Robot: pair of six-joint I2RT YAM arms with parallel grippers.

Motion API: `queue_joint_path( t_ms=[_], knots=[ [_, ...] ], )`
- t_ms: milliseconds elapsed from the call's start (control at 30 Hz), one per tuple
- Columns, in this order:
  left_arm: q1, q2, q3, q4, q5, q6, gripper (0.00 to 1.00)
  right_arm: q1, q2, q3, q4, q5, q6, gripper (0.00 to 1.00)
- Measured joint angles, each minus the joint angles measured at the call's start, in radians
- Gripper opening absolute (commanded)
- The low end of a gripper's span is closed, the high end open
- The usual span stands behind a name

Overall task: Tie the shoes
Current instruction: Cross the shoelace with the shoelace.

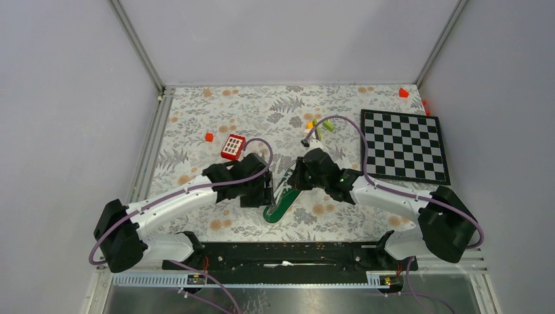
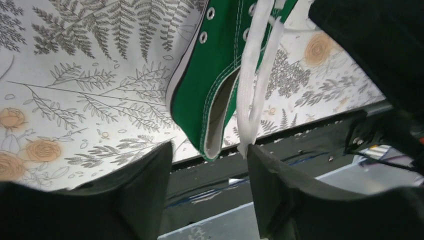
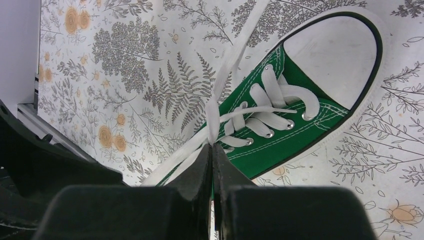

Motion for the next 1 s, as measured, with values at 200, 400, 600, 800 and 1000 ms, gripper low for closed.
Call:
queue_joint_path(
  t_ms=[200,400,600,800,1000],
  knots=[
    [0.061,-0.002,0.018,-0.004,0.003,0.048,0.58,0.000,-0.026,-0.010,-0.001,0.016,0.003,0.00],
    [0.187,0.015,0.050,0.061,-0.004,0.062,0.59,0.000,-0.052,-0.019,-0.001,0.025,0.003,0.00],
    [0.191,0.143,0.088,0.132,-0.004,0.109,0.56,0.000,-0.058,-0.028,-0.002,0.032,0.003,0.00],
    [0.204,0.284,0.091,0.167,0.000,0.110,0.50,0.000,-0.063,-0.028,-0.002,0.032,0.003,0.00],
    [0.209,0.351,0.091,0.203,0.001,0.107,0.47,0.000,-0.064,-0.029,-0.002,0.032,0.003,0.00]
  ],
)
